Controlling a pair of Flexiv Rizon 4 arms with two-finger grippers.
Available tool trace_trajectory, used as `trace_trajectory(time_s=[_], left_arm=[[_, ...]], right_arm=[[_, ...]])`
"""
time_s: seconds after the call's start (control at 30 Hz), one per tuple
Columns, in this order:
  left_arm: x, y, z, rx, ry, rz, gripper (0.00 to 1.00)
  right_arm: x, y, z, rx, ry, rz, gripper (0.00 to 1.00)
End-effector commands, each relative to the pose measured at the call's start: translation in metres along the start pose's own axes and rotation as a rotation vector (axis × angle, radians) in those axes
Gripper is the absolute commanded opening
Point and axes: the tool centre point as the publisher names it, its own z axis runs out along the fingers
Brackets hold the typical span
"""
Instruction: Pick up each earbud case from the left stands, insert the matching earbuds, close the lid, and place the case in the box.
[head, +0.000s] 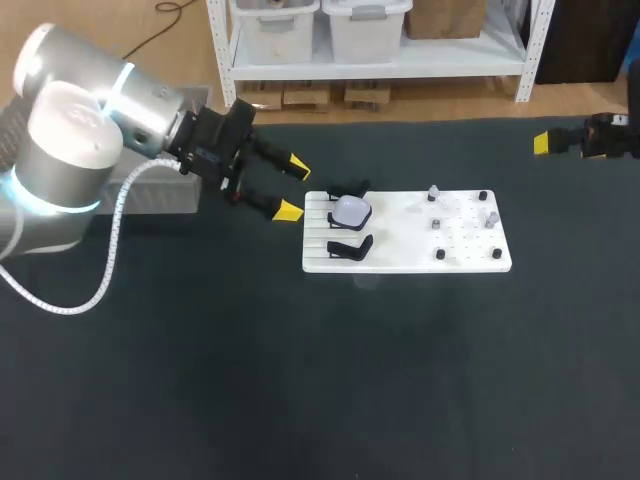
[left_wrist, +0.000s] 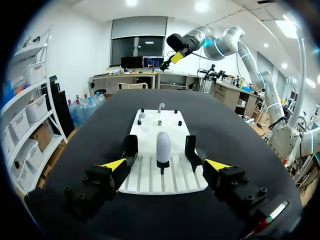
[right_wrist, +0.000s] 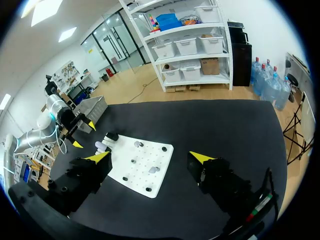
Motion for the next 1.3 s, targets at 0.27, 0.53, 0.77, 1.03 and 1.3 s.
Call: trace_trajectory(time_s=[0.27, 0.53, 0.77, 1.03, 1.3], left_arm=[[-0.002, -0.007, 0.022, 0.005, -0.045, 0.008, 1.0], [0.001, -0.007, 0.035, 0.013, -0.036, 0.008, 1.0], [-0.001, -0.005, 0.043, 0.01, -0.026, 0.012, 1.0], [0.0, -0.001, 0.051, 0.002, -0.021, 0.017, 0.89], [0.0, 0.004, 0.056, -0.008, -0.016, 0.024, 0.7]], right_arm=[[0.0, 0.0, 0.0, 0.002, 0.0, 0.0, 1.0], [0.0, 0.0, 0.0, 0.002, 0.0, 0.0, 1.0], [0.0, 0.0, 0.0, 0.002, 0.0, 0.0, 1.0], [0.0, 0.0, 0.0, 0.002, 0.0, 0.0, 1.0], [0.0, 0.0, 0.0, 0.002, 0.0, 0.0, 1.0]])
